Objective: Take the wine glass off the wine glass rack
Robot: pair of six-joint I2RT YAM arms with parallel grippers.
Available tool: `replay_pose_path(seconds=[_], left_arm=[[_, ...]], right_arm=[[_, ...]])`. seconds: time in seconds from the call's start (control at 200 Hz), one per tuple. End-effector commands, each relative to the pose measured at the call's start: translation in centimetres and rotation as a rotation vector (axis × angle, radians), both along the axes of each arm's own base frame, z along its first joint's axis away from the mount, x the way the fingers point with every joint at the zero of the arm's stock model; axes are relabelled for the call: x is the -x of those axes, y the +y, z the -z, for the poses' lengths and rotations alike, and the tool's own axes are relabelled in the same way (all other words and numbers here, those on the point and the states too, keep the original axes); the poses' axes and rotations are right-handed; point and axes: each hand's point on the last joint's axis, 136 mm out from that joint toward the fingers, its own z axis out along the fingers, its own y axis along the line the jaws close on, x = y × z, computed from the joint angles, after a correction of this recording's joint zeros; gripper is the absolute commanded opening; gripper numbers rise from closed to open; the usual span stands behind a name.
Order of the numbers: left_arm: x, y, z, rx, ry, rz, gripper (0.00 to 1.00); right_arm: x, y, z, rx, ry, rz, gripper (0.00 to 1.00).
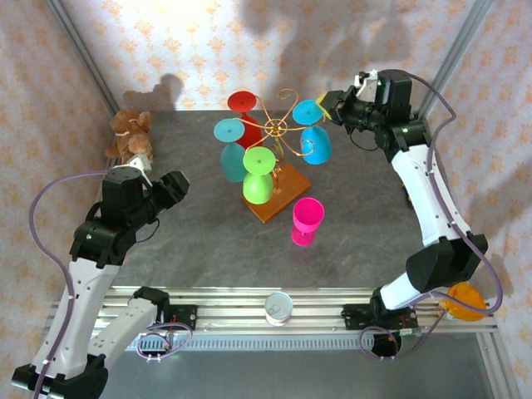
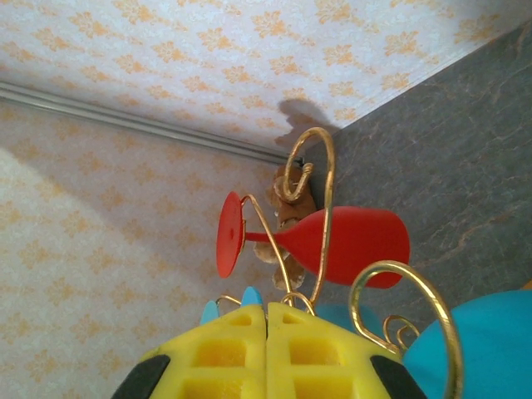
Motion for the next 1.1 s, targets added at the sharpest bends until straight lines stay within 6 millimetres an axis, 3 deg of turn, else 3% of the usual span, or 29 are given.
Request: replay_pose_path(seconds=[0.0, 0.746, 1.096], left_arm=[[0.5, 0.4, 0.1, -0.01, -0.004, -0.013, 0.62], [0.3, 0.6, 0.0, -0.015, -0.009, -0.026, 0.62], [0.4, 0.7, 0.0, -0.027, -0.005, -0.025, 0.62]], right_arm=[[0.2, 1.1, -2.1, -0.012, -0.056, -0.041, 0.0], [-5.4, 1.1, -2.9, -0.012, -0.068, 0.055, 0.0], [-8.1, -1.4, -1.3, 0.085, -0.048, 0.208, 0.0]])
